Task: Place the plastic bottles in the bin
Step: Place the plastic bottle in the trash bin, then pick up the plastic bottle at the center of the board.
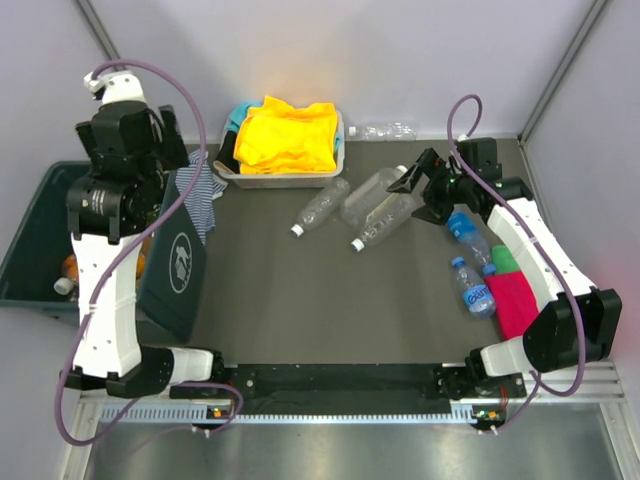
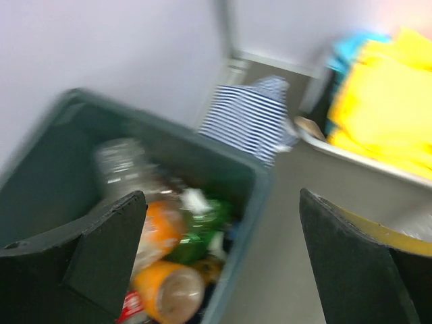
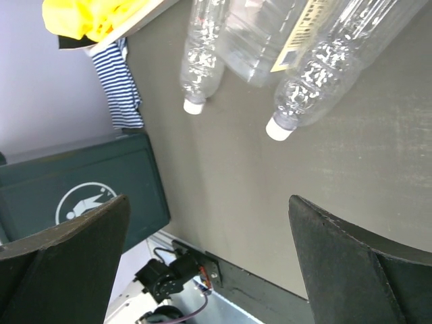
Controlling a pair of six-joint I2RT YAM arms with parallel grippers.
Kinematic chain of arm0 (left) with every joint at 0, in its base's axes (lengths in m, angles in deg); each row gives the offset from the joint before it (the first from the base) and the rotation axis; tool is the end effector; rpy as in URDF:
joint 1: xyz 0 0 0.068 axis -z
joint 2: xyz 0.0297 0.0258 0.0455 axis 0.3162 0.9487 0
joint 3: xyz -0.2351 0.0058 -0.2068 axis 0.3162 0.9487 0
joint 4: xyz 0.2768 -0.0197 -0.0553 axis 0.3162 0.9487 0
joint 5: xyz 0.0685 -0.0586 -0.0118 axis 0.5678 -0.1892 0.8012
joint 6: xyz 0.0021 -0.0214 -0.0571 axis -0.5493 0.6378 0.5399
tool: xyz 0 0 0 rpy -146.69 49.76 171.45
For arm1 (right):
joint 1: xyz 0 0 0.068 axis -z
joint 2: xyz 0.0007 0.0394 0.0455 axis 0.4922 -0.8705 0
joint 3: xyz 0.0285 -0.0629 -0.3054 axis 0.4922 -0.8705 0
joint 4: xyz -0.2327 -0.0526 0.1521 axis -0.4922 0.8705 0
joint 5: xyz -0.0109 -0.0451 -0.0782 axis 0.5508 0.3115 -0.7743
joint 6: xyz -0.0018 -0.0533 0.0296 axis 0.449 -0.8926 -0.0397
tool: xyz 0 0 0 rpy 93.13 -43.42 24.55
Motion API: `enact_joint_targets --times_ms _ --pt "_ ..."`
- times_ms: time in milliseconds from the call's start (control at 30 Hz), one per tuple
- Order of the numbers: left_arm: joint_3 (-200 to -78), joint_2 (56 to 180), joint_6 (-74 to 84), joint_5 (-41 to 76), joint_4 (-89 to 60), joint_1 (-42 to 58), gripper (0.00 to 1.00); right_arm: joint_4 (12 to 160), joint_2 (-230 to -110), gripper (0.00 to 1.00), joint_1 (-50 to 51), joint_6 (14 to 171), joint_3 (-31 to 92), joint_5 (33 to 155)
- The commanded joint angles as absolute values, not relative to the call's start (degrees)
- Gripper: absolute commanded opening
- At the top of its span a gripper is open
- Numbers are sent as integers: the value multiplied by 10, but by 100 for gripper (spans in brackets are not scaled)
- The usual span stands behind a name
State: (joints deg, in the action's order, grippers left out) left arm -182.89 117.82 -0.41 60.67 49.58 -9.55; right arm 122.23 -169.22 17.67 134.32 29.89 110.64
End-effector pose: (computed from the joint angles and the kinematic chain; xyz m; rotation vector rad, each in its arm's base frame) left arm 0.2108 -0.0064 0.5890 -0.3640 1.8572 0.4088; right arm 0.3161 0.0852 0.3703 0.5499 2.3894 0.9957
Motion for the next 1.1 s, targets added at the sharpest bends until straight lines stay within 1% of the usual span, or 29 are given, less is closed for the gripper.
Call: enact_joint_targets --times_ms 0,67,233,333,433,567,867,1067 --pt "-1823 1206 -13 370 465 -84 99 1232 -1681 99 183 1322 325 1068" --pt "-1789 1212 -13 329 432 -53 99 1246 -1678 99 184 1313 326 1050" --pt "-1723 1239 -8 322 364 60 99 1266 -1667 99 183 1301 321 1012" --pt "-1687 1274 -1 290 322 83 99 1266 -1655 99 182 1302 309 1002" --pt "-1653 1307 5 241 275 86 99 1269 -1641 99 184 1304 300 992" --pt "-1620 1366 -10 230 242 86 99 1269 -1625 99 189 1307 283 989" --pt "-1641 1506 -79 236 204 86 99 1268 -1599 99 194 1314 251 988" --pt "-1676 1583 -80 273 193 86 97 1275 -1587 99 194 1316 253 998"
